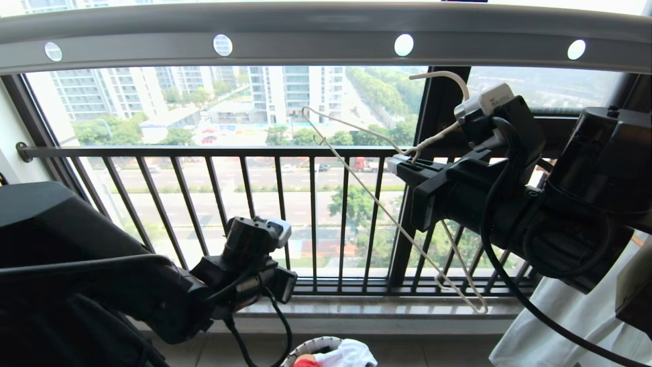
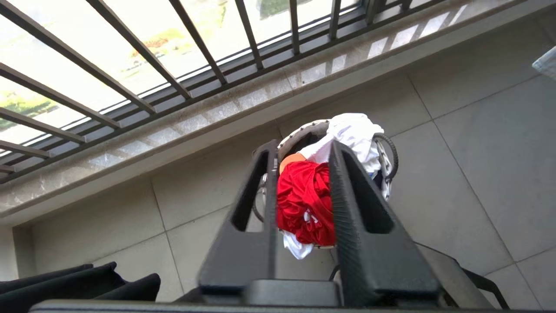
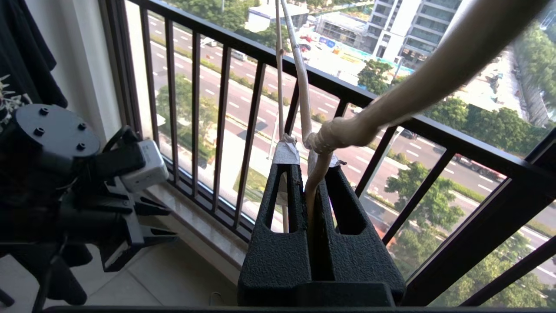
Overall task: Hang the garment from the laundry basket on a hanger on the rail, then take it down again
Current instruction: Hang the clothes rack on the clothesline
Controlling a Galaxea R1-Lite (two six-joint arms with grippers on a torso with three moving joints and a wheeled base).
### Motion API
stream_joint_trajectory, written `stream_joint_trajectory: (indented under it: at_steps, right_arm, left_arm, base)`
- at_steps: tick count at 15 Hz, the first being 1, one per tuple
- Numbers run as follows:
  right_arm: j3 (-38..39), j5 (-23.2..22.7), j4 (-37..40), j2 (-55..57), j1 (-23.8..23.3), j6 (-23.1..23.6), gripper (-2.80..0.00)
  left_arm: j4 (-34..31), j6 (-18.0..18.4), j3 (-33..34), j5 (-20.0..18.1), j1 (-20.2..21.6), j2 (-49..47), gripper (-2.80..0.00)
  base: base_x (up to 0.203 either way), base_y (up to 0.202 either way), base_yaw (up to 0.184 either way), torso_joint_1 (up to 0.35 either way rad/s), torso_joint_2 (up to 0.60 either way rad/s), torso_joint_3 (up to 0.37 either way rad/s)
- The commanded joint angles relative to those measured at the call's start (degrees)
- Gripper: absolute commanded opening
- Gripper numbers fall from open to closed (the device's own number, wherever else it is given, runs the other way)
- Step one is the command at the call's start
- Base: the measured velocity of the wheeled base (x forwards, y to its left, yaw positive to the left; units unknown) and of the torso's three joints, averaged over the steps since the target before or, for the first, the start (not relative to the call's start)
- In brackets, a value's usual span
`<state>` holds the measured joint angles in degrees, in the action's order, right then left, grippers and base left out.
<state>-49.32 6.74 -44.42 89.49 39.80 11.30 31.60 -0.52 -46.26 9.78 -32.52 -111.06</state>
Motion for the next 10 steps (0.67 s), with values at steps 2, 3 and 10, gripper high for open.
stream_joint_trajectory:
  at_steps: [2,3,10]
  right_arm:
    - [2.5,0.4,-0.2,-0.9,1.6,0.6,-2.8]
    - [2.6,1.5,-0.1,-1.3,2.0,0.7,-2.8]
    - [-13.1,16.2,15.6,1.7,4.1,4.9,-2.8]
  left_arm:
    - [-13.4,-0.2,-2.6,-0.4,-1.3,21.0,-2.8]
    - [-17.7,-0.3,-4.0,-0.5,-1.6,25.9,-2.8]
    - [-34.8,-1.2,-12.4,-2.6,-2.1,44.6,-2.8]
  base:
    - [0.0,0.0,0.0,0.0,0.0,0.0]
    - [0.0,0.0,0.0,0.0,0.0,0.0]
    - [0.0,0.0,0.0,0.0,0.0,0.0]
